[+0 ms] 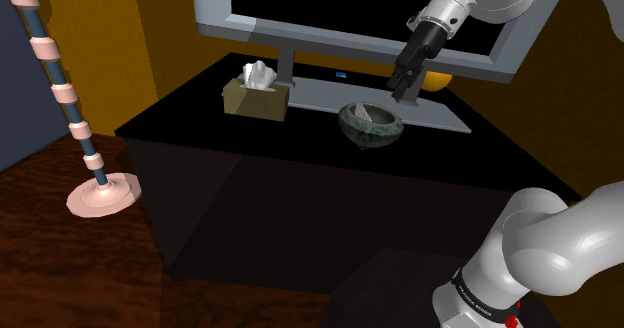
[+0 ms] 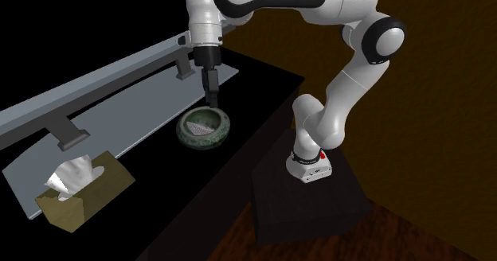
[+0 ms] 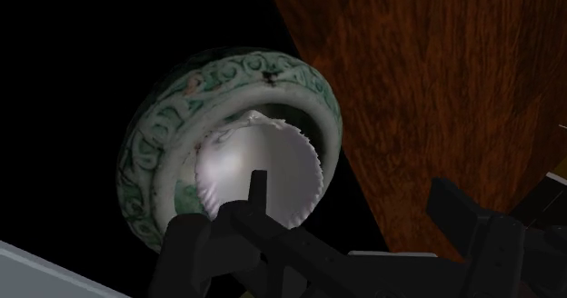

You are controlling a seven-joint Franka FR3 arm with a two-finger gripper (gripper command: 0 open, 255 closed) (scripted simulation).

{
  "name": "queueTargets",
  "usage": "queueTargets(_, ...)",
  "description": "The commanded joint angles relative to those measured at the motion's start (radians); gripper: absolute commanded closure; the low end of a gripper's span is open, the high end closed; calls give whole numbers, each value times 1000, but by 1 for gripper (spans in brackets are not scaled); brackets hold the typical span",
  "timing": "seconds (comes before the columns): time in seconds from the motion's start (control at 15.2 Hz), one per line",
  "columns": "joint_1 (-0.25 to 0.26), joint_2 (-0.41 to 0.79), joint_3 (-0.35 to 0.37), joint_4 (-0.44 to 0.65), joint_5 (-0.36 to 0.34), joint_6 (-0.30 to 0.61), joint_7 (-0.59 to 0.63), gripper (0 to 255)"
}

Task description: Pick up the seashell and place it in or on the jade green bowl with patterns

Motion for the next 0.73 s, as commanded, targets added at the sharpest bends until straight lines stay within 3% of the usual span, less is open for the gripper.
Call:
queueTargets(0.0, 1, 15, -16, 59, -4, -48, 1, 0)
queueTargets(0.13, 3, 35, -38, 133, -7, -106, 0, 0)
queueTargets(0.66, 3, 35, -38, 132, -8, -105, 0, 0)
